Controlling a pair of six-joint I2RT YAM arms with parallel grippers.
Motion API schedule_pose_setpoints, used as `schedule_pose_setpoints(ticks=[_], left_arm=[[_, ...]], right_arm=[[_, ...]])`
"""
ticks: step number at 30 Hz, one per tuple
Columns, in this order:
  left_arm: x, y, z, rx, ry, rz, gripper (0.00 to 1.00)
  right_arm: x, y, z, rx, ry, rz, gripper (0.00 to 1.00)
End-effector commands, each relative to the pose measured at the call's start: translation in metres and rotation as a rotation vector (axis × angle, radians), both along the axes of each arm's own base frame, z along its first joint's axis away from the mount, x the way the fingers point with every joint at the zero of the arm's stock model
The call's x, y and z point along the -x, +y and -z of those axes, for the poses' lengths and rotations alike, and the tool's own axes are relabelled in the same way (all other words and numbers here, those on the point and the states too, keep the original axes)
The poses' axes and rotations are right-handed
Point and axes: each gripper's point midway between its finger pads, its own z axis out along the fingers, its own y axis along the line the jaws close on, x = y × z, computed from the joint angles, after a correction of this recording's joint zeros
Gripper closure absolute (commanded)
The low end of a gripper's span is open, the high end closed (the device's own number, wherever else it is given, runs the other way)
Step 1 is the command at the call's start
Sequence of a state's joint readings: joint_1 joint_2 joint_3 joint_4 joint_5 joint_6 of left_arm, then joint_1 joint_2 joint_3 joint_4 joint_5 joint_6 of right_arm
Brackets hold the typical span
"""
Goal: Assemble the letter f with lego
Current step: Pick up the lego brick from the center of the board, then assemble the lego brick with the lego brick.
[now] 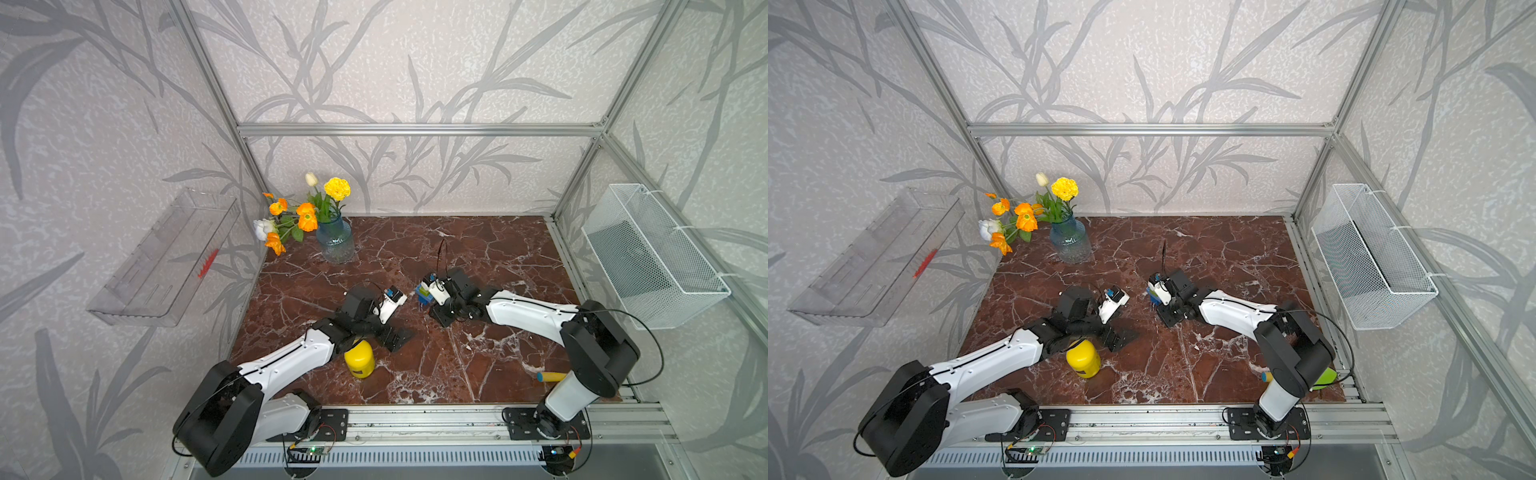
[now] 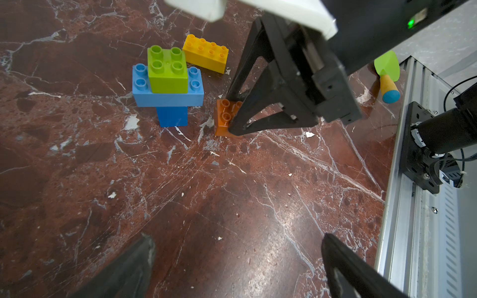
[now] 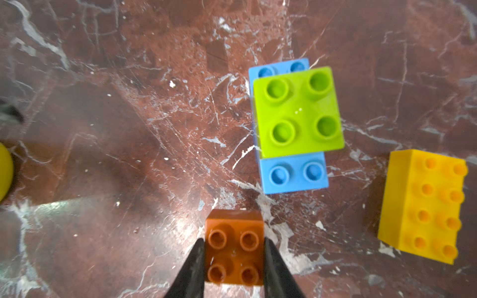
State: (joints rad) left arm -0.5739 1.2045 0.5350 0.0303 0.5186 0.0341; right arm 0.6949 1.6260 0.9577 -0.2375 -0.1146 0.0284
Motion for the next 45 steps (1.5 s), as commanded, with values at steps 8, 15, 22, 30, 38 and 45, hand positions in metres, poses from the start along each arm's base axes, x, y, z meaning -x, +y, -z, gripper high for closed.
schedule_pose_setpoints(ticks=[8,15,22,30,38,45], left_arm=[[-0.001,-0.007,-0.012,0.019,-0.024,0.028,0.01],[-0.011,-0.003,-0.033,0.023,-0.047,-0.038,0.0],[-0.021,0.01,-0.062,0.045,-0.12,-0.148,0.01],[-0.013,0.022,-0.067,0.056,-0.118,-0.198,0.01],[0.002,0.029,-0.064,0.074,-0.129,-0.186,0.01],[0.007,0.031,-0.063,0.074,-0.141,-0.176,0.01]], right_arm=[[0.016,-0.006,-0.04,0.018,-0.007,-0.07,0.7],[-0.001,0.0,-0.062,0.026,-0.047,-0.09,0.69],[-0.027,0.012,-0.069,0.037,-0.052,-0.106,0.7],[-0.051,0.022,-0.06,0.087,-0.041,-0.129,0.7],[-0.063,0.025,-0.051,0.124,-0.031,-0.139,0.7],[-0.066,0.025,-0.049,0.135,-0.03,-0.141,0.7]])
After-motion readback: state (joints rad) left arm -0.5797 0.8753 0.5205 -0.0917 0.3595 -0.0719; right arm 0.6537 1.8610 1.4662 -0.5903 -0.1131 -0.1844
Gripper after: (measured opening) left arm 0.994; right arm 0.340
